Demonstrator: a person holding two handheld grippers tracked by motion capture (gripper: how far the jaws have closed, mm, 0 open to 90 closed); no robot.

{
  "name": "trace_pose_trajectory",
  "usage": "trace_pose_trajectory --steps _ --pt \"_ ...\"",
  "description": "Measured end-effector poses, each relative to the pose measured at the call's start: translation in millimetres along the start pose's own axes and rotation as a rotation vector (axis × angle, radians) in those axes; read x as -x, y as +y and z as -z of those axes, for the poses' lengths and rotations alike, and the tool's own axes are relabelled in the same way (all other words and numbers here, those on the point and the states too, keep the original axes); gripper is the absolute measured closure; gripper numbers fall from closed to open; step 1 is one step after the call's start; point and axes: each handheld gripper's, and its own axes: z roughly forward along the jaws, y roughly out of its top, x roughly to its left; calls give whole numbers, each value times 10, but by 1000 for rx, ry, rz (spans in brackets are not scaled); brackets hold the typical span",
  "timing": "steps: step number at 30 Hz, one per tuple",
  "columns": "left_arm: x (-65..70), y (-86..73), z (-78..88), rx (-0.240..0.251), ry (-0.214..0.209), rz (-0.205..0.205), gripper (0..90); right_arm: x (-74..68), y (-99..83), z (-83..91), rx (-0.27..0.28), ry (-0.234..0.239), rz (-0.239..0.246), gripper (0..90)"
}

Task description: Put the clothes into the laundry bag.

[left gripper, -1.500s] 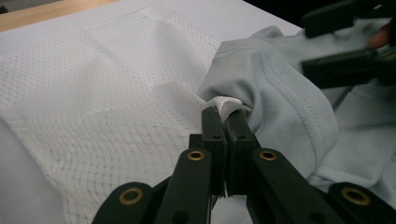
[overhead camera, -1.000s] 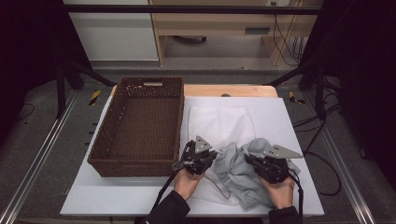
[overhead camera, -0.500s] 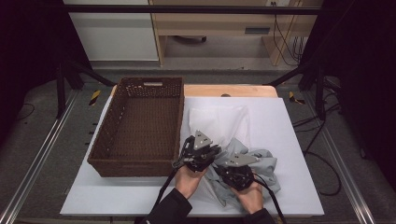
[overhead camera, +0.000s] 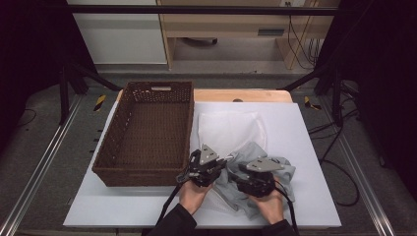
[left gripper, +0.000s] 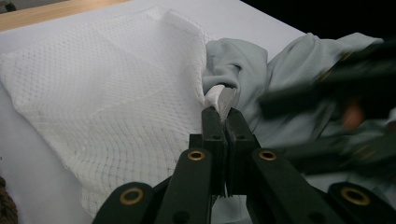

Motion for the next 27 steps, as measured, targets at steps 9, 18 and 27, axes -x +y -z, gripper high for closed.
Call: trace_pose_trajectory --steps 9,18,27 --pt "11 -36 -24 -4 -4 -13 879 520 24 -60 -116 -195 -87 204" --pt "-29 -60 -71 -24 8 2 879 498 9 -39 -171 -82 -116 846" --pt "-16 9 -45 -17 -2 38 879 155 98 400 53 93 -9 856"
